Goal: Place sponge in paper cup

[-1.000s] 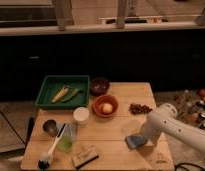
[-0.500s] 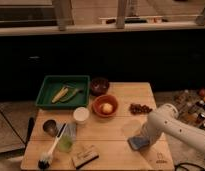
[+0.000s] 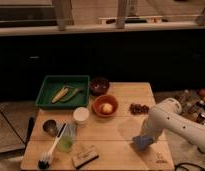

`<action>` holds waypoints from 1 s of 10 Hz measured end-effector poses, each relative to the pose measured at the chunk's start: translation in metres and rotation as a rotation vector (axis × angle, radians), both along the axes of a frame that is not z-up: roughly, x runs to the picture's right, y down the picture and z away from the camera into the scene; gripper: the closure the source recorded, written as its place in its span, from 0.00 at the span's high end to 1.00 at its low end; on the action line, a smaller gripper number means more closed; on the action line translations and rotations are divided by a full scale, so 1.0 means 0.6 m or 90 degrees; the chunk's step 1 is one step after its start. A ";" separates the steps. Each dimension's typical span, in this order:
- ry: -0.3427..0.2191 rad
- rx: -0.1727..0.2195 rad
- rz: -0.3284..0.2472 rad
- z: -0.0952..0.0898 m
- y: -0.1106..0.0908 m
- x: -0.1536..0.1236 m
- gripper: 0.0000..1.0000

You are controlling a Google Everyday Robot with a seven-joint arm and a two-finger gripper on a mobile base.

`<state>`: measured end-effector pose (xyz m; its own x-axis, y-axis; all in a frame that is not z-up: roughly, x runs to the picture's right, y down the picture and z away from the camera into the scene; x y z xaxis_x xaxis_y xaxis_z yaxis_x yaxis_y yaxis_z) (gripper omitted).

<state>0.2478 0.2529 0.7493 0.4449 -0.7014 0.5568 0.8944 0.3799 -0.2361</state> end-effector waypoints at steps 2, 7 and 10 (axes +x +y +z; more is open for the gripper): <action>0.000 0.012 -0.006 -0.010 -0.021 -0.006 0.03; -0.001 0.024 -0.046 -0.034 -0.051 -0.061 0.33; -0.001 0.029 -0.050 -0.049 -0.082 -0.088 0.60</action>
<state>0.1948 0.2038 0.7202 0.3869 -0.7584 0.5245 0.9221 0.3189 -0.2191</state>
